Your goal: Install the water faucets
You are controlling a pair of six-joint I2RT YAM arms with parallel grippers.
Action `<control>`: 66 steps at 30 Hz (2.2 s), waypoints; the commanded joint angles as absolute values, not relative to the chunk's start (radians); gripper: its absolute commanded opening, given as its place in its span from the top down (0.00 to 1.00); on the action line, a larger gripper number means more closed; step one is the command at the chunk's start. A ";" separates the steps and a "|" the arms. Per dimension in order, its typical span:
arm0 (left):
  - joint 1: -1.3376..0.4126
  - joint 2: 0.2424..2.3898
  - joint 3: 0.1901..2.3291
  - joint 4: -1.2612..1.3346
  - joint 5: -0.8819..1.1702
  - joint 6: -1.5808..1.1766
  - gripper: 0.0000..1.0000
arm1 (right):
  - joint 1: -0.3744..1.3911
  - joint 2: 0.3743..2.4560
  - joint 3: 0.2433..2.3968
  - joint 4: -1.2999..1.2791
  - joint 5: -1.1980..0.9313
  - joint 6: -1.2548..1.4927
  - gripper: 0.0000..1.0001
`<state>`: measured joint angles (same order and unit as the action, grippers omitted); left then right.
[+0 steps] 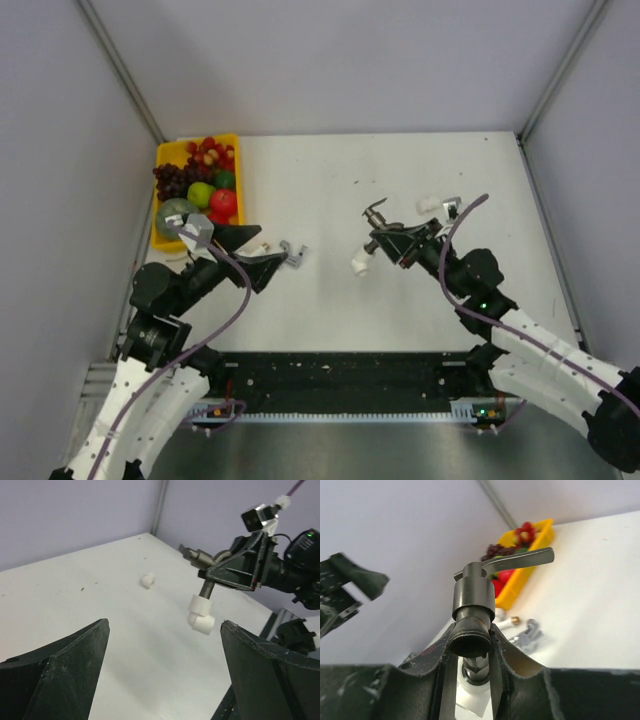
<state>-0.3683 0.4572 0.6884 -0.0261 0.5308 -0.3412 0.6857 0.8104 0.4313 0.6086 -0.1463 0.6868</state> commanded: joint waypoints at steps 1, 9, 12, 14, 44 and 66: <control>-0.368 0.422 0.687 -0.172 0.269 -0.253 0.01 | 0.543 0.770 0.349 0.566 -0.121 0.733 1.00; -0.368 0.411 0.667 -0.227 0.069 -0.252 0.01 | 0.443 0.865 0.166 0.767 -0.003 0.885 1.00; -0.368 0.405 0.670 -0.245 0.035 -0.242 0.01 | 0.443 0.969 0.147 0.857 0.072 0.923 1.00; -0.367 0.399 0.666 -0.248 0.028 -0.239 0.01 | 0.442 1.043 0.146 0.906 0.107 0.954 1.00; -0.368 0.397 0.661 -0.264 0.048 -0.241 0.01 | 0.445 1.140 0.024 0.740 0.026 0.979 0.35; -0.368 0.397 0.660 -0.264 0.067 -0.239 0.01 | 0.278 1.011 0.422 0.212 -0.172 0.209 0.47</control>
<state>-0.3683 0.3954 0.6601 -0.2932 0.0505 -0.2516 0.3294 0.9421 0.3401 0.1276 0.0372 0.3695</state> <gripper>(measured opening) 0.987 0.510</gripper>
